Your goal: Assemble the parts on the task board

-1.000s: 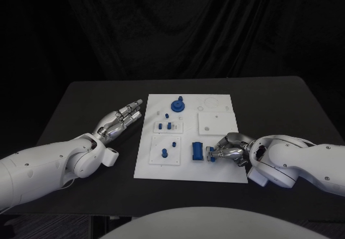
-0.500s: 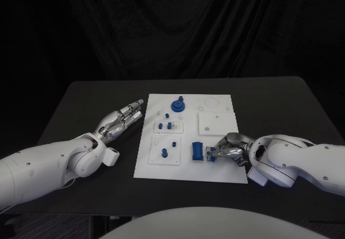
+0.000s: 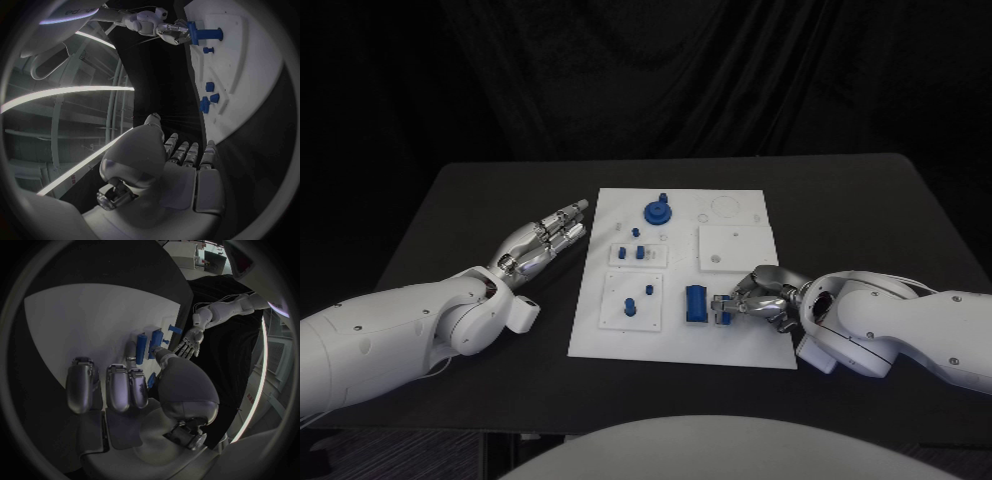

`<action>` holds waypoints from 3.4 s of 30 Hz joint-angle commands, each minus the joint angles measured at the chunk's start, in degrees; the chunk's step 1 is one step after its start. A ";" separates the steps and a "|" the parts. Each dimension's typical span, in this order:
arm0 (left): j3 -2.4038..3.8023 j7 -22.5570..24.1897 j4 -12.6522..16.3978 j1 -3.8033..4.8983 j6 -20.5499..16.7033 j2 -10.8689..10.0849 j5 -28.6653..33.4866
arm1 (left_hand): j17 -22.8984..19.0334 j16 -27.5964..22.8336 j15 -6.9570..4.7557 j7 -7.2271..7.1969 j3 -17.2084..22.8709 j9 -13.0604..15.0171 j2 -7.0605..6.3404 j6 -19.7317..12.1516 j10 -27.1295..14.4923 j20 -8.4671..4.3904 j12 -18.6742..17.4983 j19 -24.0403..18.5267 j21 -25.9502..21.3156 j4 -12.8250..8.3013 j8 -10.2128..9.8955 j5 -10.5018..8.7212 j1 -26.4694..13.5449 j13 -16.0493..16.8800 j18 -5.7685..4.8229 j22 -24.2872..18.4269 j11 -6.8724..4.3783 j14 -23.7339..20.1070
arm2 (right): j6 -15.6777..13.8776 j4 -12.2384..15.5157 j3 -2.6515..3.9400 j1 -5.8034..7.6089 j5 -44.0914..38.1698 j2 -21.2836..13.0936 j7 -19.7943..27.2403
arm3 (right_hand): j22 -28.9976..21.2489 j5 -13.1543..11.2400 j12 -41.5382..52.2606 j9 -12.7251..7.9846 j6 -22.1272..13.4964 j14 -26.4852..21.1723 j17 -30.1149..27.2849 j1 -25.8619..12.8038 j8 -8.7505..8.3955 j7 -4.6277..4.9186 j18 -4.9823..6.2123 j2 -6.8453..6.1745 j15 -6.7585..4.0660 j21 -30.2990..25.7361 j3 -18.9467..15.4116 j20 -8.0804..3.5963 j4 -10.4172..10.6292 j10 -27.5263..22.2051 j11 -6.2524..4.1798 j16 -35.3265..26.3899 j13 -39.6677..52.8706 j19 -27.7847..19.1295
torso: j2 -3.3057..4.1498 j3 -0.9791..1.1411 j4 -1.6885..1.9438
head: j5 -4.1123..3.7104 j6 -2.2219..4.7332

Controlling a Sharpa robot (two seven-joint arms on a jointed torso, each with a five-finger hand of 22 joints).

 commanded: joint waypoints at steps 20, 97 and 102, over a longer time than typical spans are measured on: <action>0.05 5.20 -0.07 -0.10 1.20 0.21 -0.09 | -0.10 -0.21 0.56 1.18 0.63 0.09 0.05 0.82 -0.15 0.79 0.01 0.10 0.08 -0.27 0.15 0.65 0.97 -0.07 0.97 0.08 0.40 -0.13 | -3.71 1.18 0.05 -0.05 -1.30 -0.77 3.70 | 11.54 1.40 0.15 12.37 -3.48 3.70 1.88 4.78 15.60 -2.76 0.46 1.92 -1.83 0.06 -4.41 -1.51 0.80 6.08 -2.09 0.29 15.10 1.73 | 0.02 0.02 0.00 | 0.28 -0.01; 0.04 5.01 -0.01 -0.14 1.34 -0.17 -0.09 | -0.10 -0.21 0.64 1.23 0.98 0.08 0.17 0.84 -0.09 0.96 0.03 0.12 0.10 -0.56 0.14 1.26 1.51 -0.05 1.00 0.09 0.74 -0.13 | 1.67 -0.04 -0.11 -1.45 -14.15 -2.09 4.05 | 11.62 -6.81 0.15 21.47 -5.76 3.70 2.14 13.57 24.77 -4.00 0.39 2.18 -2.68 0.30 -7.19 -2.31 -1.93 6.08 -3.16 0.44 15.10 1.80 | -0.01 -0.05 -0.01 | 1.03 -0.01; 0.04 4.99 0.01 -0.14 1.36 -0.18 -0.09 | -0.10 -0.21 0.64 1.23 0.98 0.08 0.17 0.84 -0.09 0.96 0.03 0.12 0.10 -0.56 0.14 1.26 1.51 -0.05 1.00 0.09 0.74 -0.13 | 0.99 -0.31 -0.10 -1.80 -14.66 -1.93 3.94 | 11.62 -6.75 0.15 21.46 -5.75 3.69 2.11 13.99 24.74 -4.01 0.39 2.15 -2.70 0.31 -7.14 -2.33 -2.18 6.08 -3.17 0.43 15.10 1.80 | -0.03 -0.02 0.00 | 1.01 -0.01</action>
